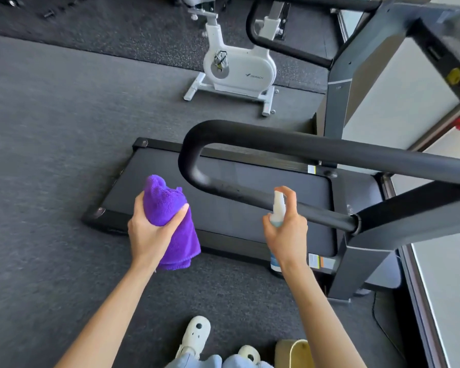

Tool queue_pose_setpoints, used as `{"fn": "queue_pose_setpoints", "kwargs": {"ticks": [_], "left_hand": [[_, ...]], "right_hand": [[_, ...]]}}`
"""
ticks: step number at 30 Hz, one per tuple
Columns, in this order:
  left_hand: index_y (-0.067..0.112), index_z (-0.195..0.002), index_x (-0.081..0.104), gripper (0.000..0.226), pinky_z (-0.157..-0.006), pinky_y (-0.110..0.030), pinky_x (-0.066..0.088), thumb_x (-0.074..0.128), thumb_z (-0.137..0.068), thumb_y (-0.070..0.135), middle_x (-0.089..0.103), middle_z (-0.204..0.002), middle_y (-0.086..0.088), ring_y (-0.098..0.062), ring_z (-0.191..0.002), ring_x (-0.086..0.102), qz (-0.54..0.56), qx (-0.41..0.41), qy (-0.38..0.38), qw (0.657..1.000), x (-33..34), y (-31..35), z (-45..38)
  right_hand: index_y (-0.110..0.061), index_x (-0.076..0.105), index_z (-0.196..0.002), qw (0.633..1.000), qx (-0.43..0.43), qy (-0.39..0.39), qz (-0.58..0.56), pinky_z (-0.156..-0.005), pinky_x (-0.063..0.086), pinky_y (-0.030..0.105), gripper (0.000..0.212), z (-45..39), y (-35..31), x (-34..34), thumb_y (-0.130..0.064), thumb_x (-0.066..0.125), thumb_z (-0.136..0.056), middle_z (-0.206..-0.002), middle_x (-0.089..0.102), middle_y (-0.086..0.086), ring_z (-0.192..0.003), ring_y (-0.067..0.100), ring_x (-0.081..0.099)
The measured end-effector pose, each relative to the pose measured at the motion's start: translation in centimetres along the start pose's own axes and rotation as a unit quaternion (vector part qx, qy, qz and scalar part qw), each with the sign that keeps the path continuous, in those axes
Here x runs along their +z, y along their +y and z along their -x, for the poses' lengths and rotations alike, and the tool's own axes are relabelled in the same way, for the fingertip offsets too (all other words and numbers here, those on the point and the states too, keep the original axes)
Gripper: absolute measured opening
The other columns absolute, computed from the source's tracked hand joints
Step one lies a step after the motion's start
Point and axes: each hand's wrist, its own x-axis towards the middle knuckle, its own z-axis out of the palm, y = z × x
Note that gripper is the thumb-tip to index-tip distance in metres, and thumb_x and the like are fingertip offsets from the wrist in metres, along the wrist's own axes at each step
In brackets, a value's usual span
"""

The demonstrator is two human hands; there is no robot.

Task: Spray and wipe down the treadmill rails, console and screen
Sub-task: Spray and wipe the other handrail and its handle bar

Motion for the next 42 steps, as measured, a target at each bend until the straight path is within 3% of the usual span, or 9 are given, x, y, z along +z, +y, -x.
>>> {"fn": "queue_pose_setpoints", "kwargs": {"ticks": [7, 11, 13, 18, 26, 33, 37, 40, 42], "left_hand": [[0.045, -0.117, 0.051, 0.073, -0.082, -0.018, 0.046, 0.079, -0.053, 0.064, 0.060, -0.103, 0.038, 0.013, -0.094, 0.058, -0.008, 0.019, -0.071, 0.997, 3.1, 0.8, 0.3], [0.049, -0.117, 0.049, 0.072, -0.078, -0.013, 0.043, 0.078, -0.053, 0.064, 0.059, -0.102, 0.042, 0.017, -0.094, 0.056, -0.002, 0.024, -0.103, 0.994, 5.2, 1.3, 1.3], [0.052, -0.117, 0.049, 0.069, -0.077, -0.011, 0.042, 0.078, -0.054, 0.061, 0.060, -0.103, 0.039, 0.015, -0.095, 0.057, -0.003, 0.033, -0.117, 0.993, 5.9, 1.5, 1.8], [0.049, -0.117, 0.050, 0.070, -0.074, -0.010, 0.042, 0.078, -0.054, 0.063, 0.060, -0.103, 0.039, 0.016, -0.093, 0.057, -0.014, 0.045, -0.125, 0.991, 6.9, 1.8, 2.2], [0.047, -0.120, 0.048, 0.076, -0.076, -0.013, 0.042, 0.076, -0.053, 0.069, 0.057, -0.100, 0.042, 0.018, -0.092, 0.055, -0.024, 0.037, -0.090, 0.995, 6.5, 1.8, 1.9], [0.050, -0.125, 0.042, 0.082, -0.078, -0.014, 0.041, 0.078, -0.052, 0.065, 0.056, -0.103, 0.041, 0.018, -0.092, 0.054, -0.045, 0.060, -0.084, 0.994, 5.9, 2.6, 1.4], [0.035, -0.131, 0.031, 0.098, -0.078, -0.025, 0.042, 0.084, -0.052, 0.060, 0.050, -0.118, 0.024, 0.005, -0.097, 0.053, -0.078, 0.143, -0.108, 0.981, 7.0, 4.1, 1.4], [0.031, -0.122, 0.041, 0.082, -0.084, -0.026, 0.043, 0.083, -0.055, 0.053, 0.052, -0.123, 0.015, -0.009, -0.108, 0.053, -0.119, 0.246, -0.143, 0.951, 8.8, 5.8, 0.1], [0.020, -0.122, 0.053, 0.074, -0.093, -0.034, 0.042, 0.086, -0.060, 0.043, 0.055, -0.127, 0.004, -0.019, -0.113, 0.052, -0.199, 0.335, -0.157, 0.908, 10.2, 6.0, -1.2]], "right_hand": [[-0.035, 0.038, -0.126, 0.997, 0.016, 0.054, 0.050, -0.052, 0.042, 0.034, 0.054, 1.7, 3.2, -4.3, -0.009, 0.065, -0.087, -0.065, 0.052, -0.005, -0.058, 0.022, 0.053], [-0.029, 0.045, -0.123, 0.992, 0.071, 0.103, 0.021, -0.045, 0.040, 0.023, 0.051, 1.9, 5.2, -6.5, -0.002, 0.064, -0.084, -0.062, 0.050, -0.004, -0.052, 0.016, 0.051], [-0.032, 0.044, -0.121, 0.990, 0.082, 0.114, 0.012, -0.046, 0.045, 0.028, 0.053, 1.8, 5.6, -7.0, -0.001, 0.064, -0.083, -0.063, 0.051, -0.003, -0.051, 0.019, 0.053], [-0.035, 0.039, -0.124, 0.994, 0.095, 0.042, 0.036, -0.054, 0.053, 0.045, 0.056, 1.5, 6.0, -7.3, -0.004, 0.062, -0.084, -0.066, 0.055, 0.001, -0.057, 0.026, 0.057], [-0.041, 0.039, -0.117, 1.000, 0.007, -0.002, -0.003, -0.046, 0.032, 0.016, 0.052, 0.9, 3.4, -3.8, -0.007, 0.062, -0.084, -0.057, 0.047, -0.010, -0.052, 0.010, 0.048], [-0.040, 0.035, -0.115, 0.999, 0.039, -0.019, 0.019, -0.049, 0.034, 0.029, 0.052, 0.9, 3.6, -3.7, -0.007, 0.059, -0.082, -0.060, 0.050, -0.002, -0.059, 0.024, 0.051], [-0.039, 0.036, -0.120, 0.999, 0.026, -0.027, 0.008, -0.054, 0.043, 0.034, 0.052, 1.7, 4.4, -5.4, -0.008, 0.062, -0.086, -0.064, 0.055, 0.002, -0.060, 0.026, 0.055], [-0.037, 0.038, -0.121, 0.999, 0.026, -0.029, 0.004, -0.051, 0.042, 0.032, 0.052, 2.0, 4.9, -6.3, -0.008, 0.062, -0.086, -0.061, 0.054, 0.002, -0.055, 0.023, 0.054], [-0.036, 0.039, -0.122, 0.999, 0.025, -0.028, 0.002, -0.050, 0.040, 0.030, 0.052, 2.1, 5.1, -6.5, -0.007, 0.062, -0.086, -0.058, 0.052, 0.000, -0.052, 0.020, 0.052]]}}
